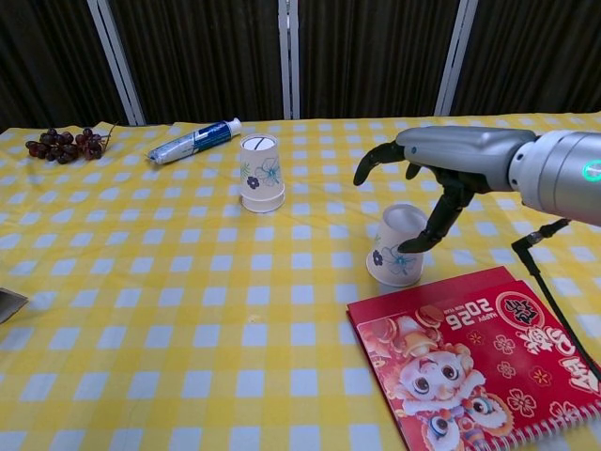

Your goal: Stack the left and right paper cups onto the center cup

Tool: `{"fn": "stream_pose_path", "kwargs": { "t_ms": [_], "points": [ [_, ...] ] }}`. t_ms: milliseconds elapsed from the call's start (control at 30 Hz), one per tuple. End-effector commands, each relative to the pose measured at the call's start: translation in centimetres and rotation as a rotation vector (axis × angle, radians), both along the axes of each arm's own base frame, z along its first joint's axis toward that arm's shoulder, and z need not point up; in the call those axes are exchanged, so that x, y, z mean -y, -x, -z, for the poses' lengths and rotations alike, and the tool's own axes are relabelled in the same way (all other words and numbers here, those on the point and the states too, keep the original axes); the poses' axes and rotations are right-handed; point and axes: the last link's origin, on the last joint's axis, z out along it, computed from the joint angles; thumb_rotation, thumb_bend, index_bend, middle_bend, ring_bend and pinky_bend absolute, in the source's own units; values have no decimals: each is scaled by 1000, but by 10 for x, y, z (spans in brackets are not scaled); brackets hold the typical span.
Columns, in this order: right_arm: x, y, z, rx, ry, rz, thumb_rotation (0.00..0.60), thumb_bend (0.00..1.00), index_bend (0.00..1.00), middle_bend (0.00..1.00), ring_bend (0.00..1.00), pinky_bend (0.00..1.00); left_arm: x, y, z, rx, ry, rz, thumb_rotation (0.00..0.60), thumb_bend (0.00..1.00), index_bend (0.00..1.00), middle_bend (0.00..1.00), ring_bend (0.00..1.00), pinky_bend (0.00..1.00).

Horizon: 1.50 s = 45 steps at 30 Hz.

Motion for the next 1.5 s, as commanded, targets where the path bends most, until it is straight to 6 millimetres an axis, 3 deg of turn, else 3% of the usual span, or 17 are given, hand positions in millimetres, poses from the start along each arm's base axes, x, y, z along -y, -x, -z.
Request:
{"fn": "stream_pose_path", "kwargs": {
  "t_ms": [33, 333, 500, 733, 967, 1267, 1500],
  "points": [
    [5, -3, 8, -2, 5, 0, 600, 106, 260, 125, 63, 234, -1, 2, 0, 0, 0, -2, 600, 127, 7, 0, 0, 0],
    [18, 9, 17, -39, 23, 31, 600, 123, 294, 162, 108, 270, -3, 4, -3, 11, -5, -4, 600, 127, 7, 0, 0, 0],
    [18, 23, 24, -62, 11, 66, 600, 125, 301, 167, 115, 276, -4, 4, -2, 13, 2, -6, 600, 127, 8, 0, 0, 0],
    [18, 25, 29, -63, 9, 67, 600, 151, 350, 203, 154, 312, -4, 3, -2, 19, 4, -5, 600, 127, 8, 0, 0, 0],
    [18, 18, 24, -30, 44, 42, 600, 194, 503, 372, 359, 505, -4, 3, -2, 24, 5, -5, 600, 128, 9, 0, 0, 0],
    [21, -1, 12, 14, 78, 3, 600, 194, 522, 396, 383, 514, -4, 3, -3, 26, 4, -4, 600, 127, 9, 0, 0, 0],
    [36, -28, -8, 60, 144, -48, 600, 193, 521, 389, 383, 514, -5, 4, -3, 21, 6, -12, 600, 127, 12, 0, 0, 0]
  ]
}}
